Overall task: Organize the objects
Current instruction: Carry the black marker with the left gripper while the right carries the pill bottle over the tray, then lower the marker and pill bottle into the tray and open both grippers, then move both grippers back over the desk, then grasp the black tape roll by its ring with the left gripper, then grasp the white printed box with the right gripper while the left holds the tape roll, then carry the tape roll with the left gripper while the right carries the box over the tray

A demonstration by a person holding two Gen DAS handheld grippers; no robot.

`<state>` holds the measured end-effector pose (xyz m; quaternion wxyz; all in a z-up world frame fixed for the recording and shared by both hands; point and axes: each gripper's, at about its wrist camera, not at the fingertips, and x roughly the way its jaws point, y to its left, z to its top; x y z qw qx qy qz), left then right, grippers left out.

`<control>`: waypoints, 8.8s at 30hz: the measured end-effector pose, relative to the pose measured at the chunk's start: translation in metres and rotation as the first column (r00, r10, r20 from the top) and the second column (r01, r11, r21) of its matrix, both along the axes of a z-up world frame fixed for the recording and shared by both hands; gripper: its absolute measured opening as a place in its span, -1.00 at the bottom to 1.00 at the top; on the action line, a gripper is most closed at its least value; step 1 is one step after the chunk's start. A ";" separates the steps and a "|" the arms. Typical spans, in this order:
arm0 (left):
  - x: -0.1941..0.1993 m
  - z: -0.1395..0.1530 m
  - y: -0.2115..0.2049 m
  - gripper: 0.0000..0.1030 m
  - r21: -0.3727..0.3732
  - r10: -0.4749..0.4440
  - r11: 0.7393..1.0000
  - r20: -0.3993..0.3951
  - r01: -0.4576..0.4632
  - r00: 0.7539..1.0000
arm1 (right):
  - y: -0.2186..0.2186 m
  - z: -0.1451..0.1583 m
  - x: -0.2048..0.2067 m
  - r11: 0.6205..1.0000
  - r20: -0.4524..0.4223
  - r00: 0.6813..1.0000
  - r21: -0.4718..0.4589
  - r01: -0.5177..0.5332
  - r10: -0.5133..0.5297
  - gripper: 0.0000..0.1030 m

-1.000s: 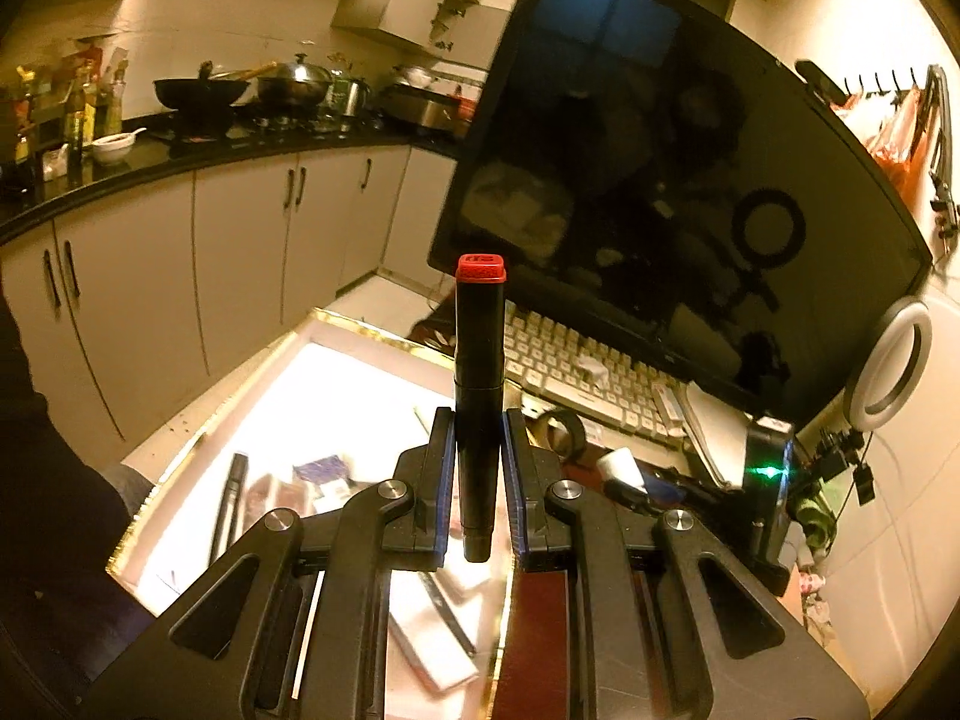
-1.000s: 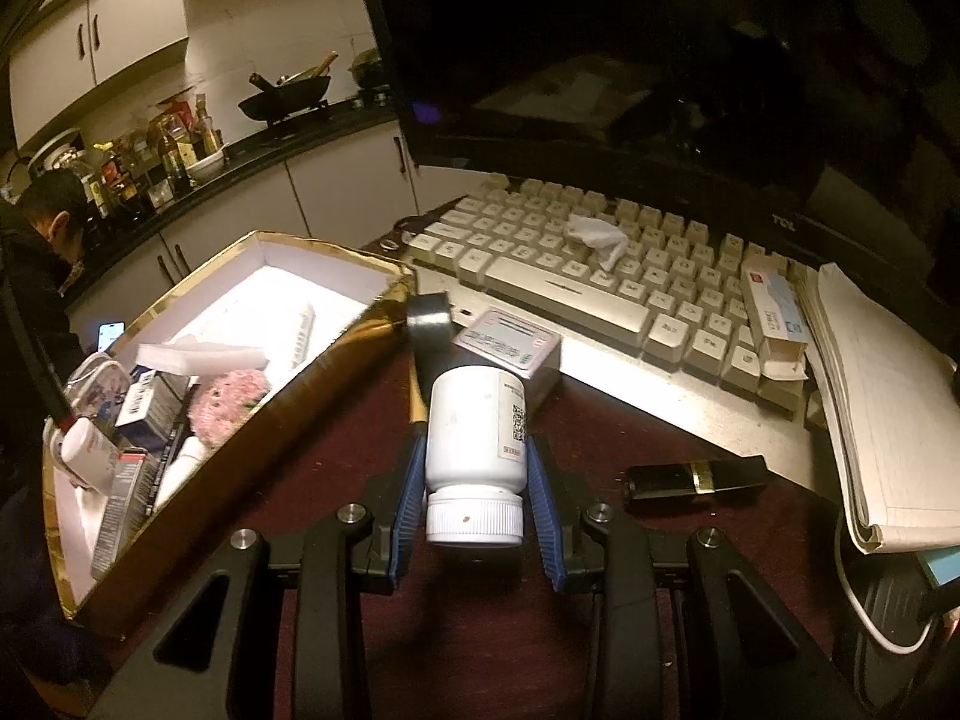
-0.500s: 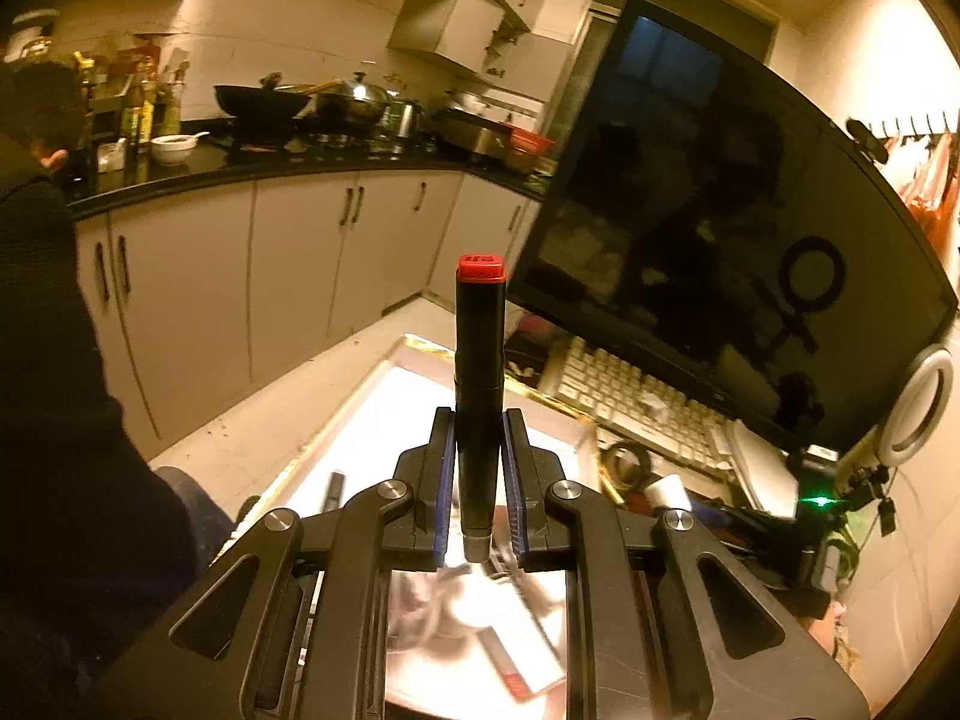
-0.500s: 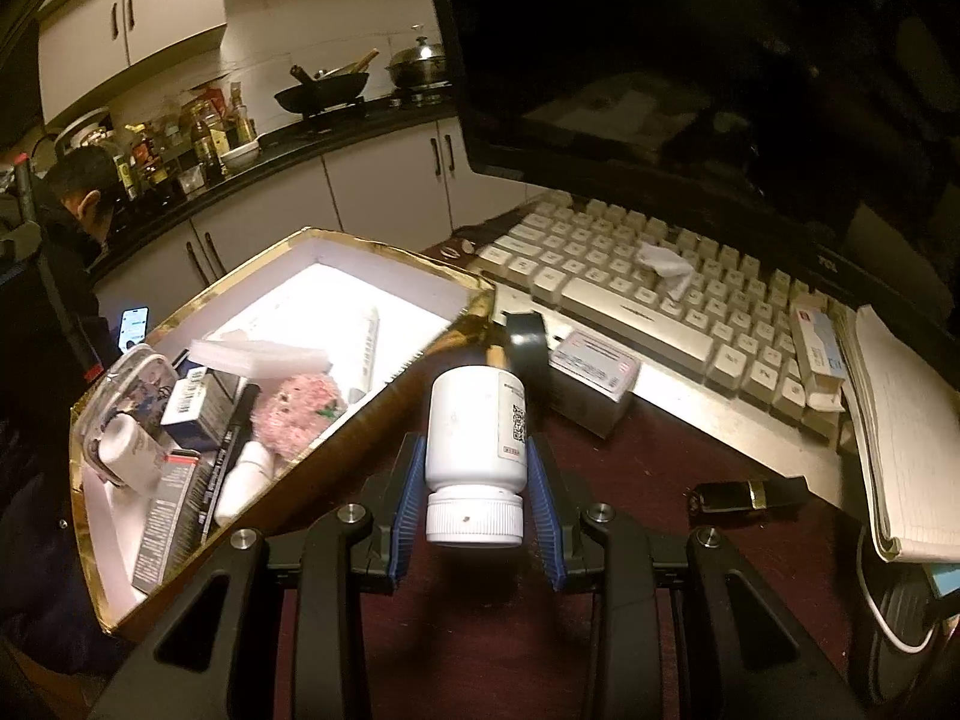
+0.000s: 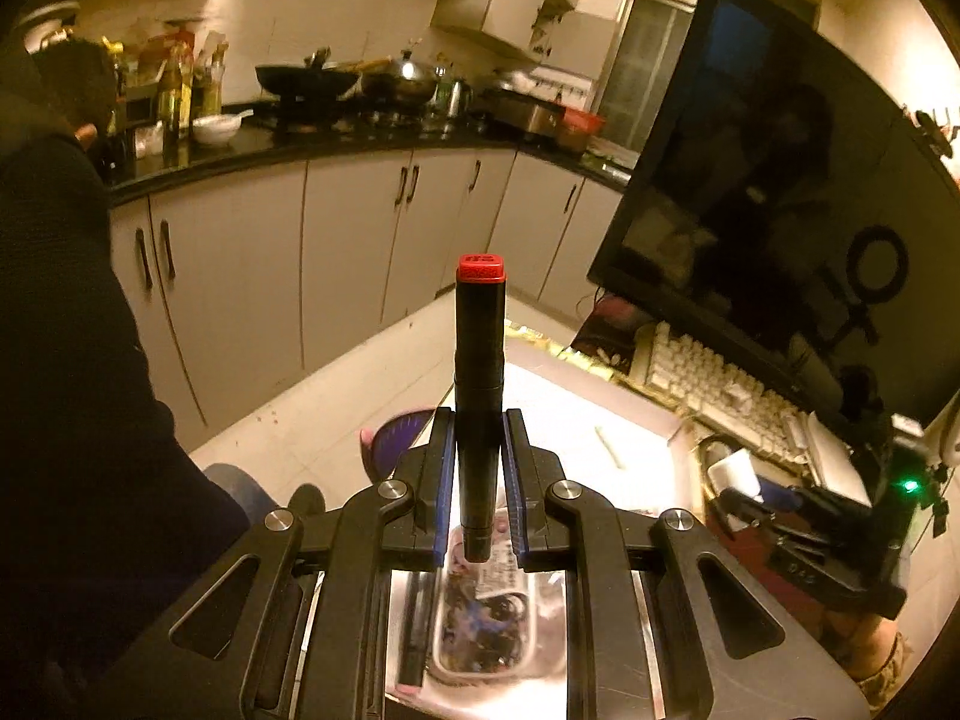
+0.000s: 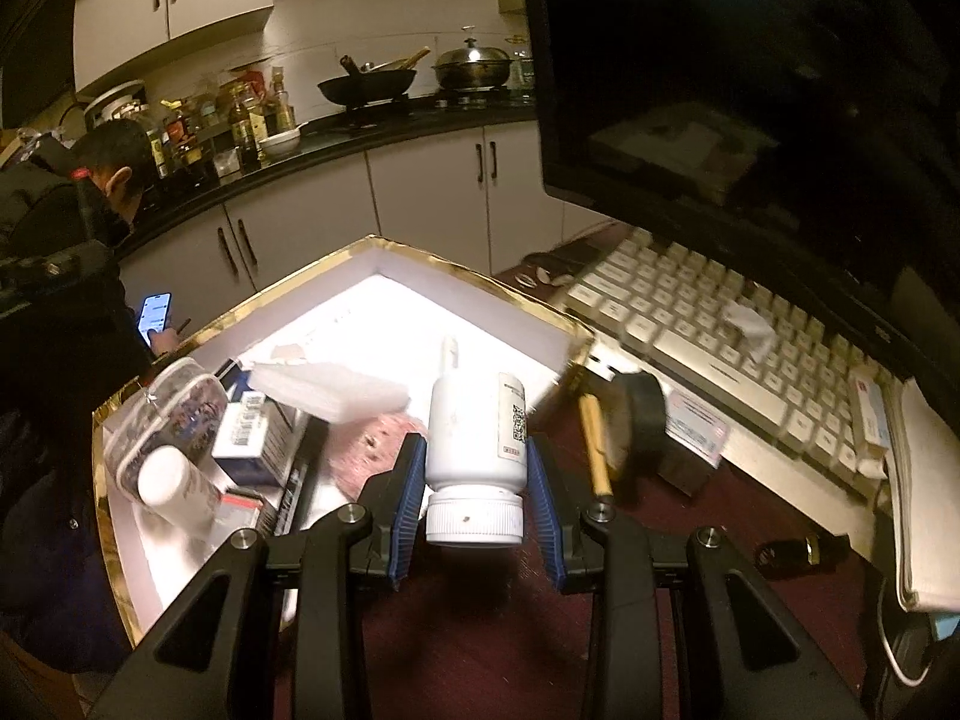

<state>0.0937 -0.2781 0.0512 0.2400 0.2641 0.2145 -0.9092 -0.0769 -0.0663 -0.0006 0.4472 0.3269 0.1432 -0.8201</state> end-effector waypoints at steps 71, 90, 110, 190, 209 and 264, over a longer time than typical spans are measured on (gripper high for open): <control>-0.094 -0.044 -0.014 -0.17 0.139 -0.115 0.987 0.281 0.078 0.953 | -0.048 -0.009 -0.053 1.000 0.015 1.000 0.002 0.019 -0.020 0.00; -0.153 -0.017 0.107 0.23 0.134 -0.376 0.926 0.259 0.352 0.890 | 0.082 -0.028 -0.058 0.963 -0.016 0.964 0.052 0.266 -0.265 0.38; -0.281 -0.074 0.159 0.23 0.175 -0.321 0.945 0.345 0.275 0.882 | 0.099 -0.036 -0.061 0.957 -0.009 0.957 0.037 0.289 -0.289 0.38; -0.135 -0.072 0.181 -0.84 0.319 -0.579 0.781 0.045 0.538 0.814 | 0.092 -0.026 -0.077 0.976 0.084 0.973 0.036 0.215 -0.217 0.35; -0.099 -0.037 0.136 -0.84 0.293 -0.518 0.803 -0.087 0.519 0.851 | 0.023 -0.049 -0.117 0.925 0.213 0.900 0.056 0.377 -0.380 0.36; -0.125 -0.020 0.114 -0.83 0.086 -0.373 0.927 0.132 0.364 0.919 | 0.040 -0.019 -0.083 0.967 0.091 0.966 -0.063 0.249 -0.242 0.07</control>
